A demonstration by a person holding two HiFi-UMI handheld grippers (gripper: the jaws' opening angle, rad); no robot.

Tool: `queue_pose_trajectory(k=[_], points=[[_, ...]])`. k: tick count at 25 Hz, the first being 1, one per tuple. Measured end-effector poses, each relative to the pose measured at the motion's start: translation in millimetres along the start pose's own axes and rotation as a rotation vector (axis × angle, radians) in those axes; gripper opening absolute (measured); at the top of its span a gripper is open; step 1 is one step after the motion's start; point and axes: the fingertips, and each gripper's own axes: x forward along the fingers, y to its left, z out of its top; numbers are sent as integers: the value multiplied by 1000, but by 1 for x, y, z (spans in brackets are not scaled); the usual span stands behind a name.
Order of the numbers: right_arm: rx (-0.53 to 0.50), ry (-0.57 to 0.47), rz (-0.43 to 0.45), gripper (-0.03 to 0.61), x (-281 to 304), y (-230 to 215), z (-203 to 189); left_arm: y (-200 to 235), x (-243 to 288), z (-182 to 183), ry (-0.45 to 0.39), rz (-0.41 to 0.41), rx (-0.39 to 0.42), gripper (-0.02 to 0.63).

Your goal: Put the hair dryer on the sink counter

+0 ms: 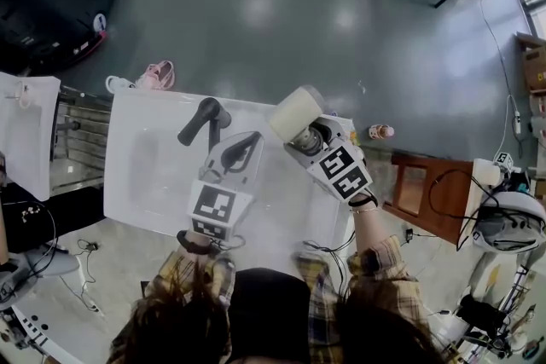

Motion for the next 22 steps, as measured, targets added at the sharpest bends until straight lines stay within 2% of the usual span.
queue_pose_trajectory(k=[13, 22], points=[[-57, 138, 98, 282, 49, 4, -27, 7, -3, -9, 11, 3, -21, 18], [-141, 211, 107, 282, 67, 6, -53, 4, -2, -12, 13, -13, -15, 18]])
